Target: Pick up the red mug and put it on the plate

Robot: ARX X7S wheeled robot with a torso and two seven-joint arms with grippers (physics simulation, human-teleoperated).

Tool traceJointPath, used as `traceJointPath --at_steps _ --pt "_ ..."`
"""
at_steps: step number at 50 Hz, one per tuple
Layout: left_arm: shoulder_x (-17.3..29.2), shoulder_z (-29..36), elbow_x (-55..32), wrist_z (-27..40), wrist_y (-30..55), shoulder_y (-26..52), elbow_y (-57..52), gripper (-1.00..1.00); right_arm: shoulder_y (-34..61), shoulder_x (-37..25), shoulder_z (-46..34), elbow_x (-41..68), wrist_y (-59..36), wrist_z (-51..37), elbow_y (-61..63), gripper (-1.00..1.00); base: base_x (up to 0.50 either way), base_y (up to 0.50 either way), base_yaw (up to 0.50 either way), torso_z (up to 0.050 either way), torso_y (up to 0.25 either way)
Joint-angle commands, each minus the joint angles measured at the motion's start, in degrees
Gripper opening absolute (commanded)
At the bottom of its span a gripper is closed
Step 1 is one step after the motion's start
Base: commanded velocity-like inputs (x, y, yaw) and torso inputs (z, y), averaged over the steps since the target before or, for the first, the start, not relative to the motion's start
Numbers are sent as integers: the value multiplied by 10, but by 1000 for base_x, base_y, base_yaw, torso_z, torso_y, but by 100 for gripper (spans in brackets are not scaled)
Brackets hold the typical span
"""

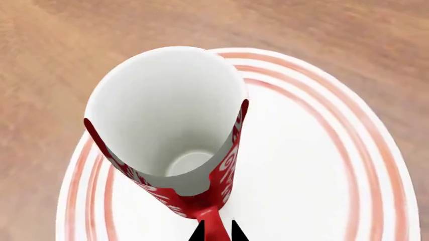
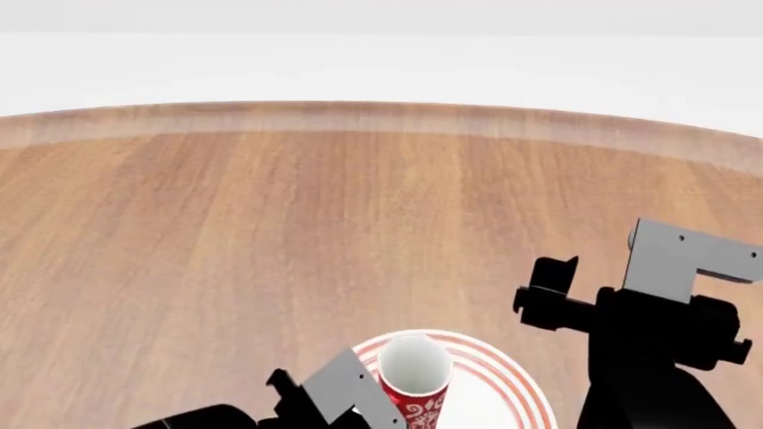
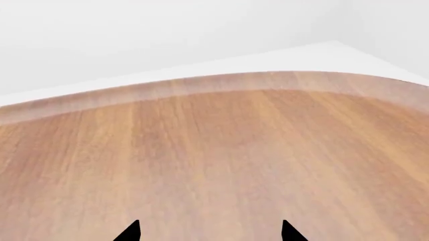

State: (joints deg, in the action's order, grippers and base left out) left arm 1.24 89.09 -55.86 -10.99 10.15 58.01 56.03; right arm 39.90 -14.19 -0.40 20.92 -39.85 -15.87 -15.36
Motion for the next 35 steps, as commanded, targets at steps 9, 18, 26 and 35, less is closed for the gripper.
traceJointPath --at_steps 9,18,26,35 --pt "-12 -15 6 -25 37 -10 2 -100 -6 12 11 -10 23 18 -23 100 0 0 0 0 0" --pt "-12 -15 0 -20 60 -11 3 -100 -3 13 8 -10 28 19 -34 100 0 0 0 0 0" --pt "-12 -14 -12 -12 72 -8 1 100 -4 12 7 -7 25 18 -28 100 0 0 0 0 0" --pt "-12 -14 -7 -11 76 -10 0 100 -5 11 7 -6 32 19 -35 100 0 0 0 0 0"
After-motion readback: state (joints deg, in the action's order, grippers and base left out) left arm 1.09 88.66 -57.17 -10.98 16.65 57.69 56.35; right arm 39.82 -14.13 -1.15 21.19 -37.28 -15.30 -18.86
